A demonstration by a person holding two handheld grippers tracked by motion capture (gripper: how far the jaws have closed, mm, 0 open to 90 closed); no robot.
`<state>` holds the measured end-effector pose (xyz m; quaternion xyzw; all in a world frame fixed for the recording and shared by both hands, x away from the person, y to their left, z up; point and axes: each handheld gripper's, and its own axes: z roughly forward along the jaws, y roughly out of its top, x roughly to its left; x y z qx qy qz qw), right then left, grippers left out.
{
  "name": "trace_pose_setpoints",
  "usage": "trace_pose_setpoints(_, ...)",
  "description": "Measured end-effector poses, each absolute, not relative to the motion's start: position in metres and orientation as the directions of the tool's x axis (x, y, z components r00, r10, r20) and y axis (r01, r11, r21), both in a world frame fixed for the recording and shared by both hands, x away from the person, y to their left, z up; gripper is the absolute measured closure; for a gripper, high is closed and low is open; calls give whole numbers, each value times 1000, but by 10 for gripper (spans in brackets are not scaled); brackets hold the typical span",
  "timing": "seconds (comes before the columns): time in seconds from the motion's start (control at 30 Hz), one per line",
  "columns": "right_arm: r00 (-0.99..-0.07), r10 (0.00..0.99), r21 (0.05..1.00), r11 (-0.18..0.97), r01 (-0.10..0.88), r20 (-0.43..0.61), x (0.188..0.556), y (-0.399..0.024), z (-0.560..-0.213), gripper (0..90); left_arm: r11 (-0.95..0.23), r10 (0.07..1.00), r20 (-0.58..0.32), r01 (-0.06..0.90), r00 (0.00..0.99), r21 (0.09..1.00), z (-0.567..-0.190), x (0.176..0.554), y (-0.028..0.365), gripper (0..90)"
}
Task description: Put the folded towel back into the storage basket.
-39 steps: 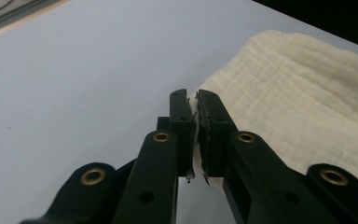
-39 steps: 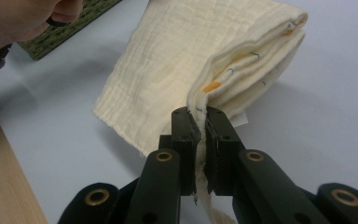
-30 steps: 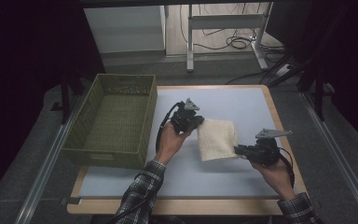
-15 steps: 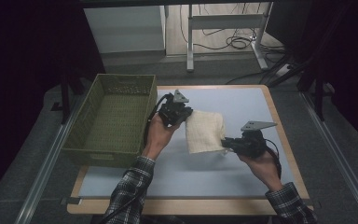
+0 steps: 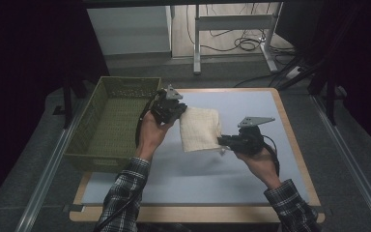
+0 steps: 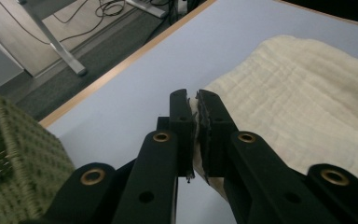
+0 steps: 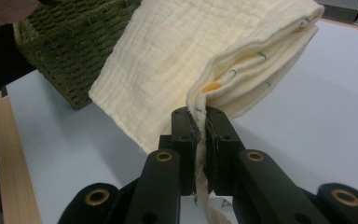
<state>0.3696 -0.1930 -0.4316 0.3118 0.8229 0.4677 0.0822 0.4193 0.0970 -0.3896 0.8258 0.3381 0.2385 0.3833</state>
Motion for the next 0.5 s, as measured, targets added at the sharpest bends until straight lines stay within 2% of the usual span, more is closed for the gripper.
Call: trace_pose_setpoints(0.5, -826, 542, 831, 382, 403, 151, 388, -139, -408, 832, -449, 793, 157, 389, 589, 804, -371, 424, 146, 852)
